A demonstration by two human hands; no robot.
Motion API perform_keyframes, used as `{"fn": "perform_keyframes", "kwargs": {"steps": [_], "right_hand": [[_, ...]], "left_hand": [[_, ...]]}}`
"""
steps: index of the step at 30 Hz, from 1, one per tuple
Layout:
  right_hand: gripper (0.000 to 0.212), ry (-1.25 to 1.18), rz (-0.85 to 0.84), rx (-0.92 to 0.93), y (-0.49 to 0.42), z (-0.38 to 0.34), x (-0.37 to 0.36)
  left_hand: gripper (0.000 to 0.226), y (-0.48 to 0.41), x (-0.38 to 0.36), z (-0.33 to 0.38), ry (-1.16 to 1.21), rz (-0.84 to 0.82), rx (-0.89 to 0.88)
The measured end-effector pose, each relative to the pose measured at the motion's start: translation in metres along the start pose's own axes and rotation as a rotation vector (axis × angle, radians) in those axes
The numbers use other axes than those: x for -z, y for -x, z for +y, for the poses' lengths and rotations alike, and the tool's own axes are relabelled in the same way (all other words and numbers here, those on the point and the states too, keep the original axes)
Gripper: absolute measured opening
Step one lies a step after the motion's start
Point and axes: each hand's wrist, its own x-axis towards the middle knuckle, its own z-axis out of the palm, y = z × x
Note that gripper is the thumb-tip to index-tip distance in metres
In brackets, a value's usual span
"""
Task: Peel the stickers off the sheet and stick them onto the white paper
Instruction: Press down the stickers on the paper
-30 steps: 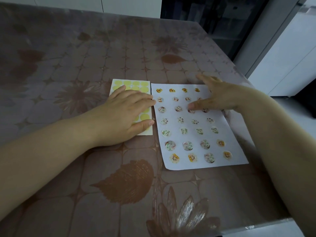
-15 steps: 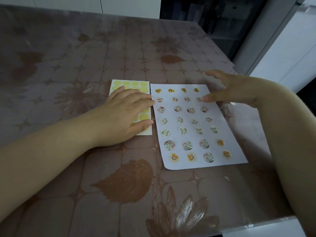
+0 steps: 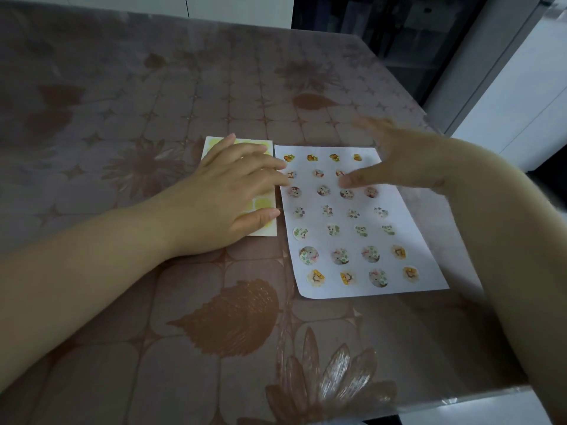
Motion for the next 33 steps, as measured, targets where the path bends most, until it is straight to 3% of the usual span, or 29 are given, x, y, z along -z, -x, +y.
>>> {"fn": "perform_keyframes", "kwargs": {"steps": [5, 19, 28, 33], "right_hand": [[0.109, 0.097, 0.045, 0.139, 0.000, -0.040, -0.039], [0.122, 0.181, -0.005, -0.019, 0.001, -0.016, -0.018], [0.109, 0.125, -0.053, 0.012, -0.001, -0.016, -0.019], [0.118, -0.002, -0.125, -0.011, 0.001, -0.004, -0.008]], "left_hand": [[0.042, -0.003, 0.003, 0.001, -0.009, 0.036, -0.049], [0.044, -0.001, 0.001, -0.001, 0.018, 0.048, -0.036], [0.045, -0.001, 0.000, -0.004, 0.037, 0.037, -0.036], [0.046, 0.001, 0.001, -0.003, 0.026, 0.019, -0.033]]}}
